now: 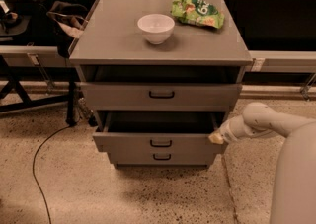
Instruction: Open middle drawer
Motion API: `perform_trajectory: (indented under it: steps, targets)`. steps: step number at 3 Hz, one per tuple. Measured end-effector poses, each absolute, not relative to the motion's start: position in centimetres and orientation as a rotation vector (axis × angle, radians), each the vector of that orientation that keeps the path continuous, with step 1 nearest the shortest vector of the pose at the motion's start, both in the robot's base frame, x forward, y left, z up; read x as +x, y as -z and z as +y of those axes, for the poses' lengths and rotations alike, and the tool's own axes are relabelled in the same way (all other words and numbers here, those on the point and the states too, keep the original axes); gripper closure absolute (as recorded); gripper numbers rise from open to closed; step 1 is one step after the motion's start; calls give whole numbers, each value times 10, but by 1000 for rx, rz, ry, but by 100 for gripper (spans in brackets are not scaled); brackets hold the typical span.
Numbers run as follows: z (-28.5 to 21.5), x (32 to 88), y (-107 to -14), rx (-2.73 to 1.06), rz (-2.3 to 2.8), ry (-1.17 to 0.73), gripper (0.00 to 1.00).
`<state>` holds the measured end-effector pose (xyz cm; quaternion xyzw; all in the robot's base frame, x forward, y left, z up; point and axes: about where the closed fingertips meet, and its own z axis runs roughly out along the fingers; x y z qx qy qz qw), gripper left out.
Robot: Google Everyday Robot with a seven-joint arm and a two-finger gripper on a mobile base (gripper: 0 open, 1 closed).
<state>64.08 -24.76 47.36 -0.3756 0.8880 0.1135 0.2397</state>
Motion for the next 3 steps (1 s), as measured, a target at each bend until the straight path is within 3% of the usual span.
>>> perform_trajectory:
  steps: [3]
  targets:
    - [-223,683,-497,-1047,2341,-270,100]
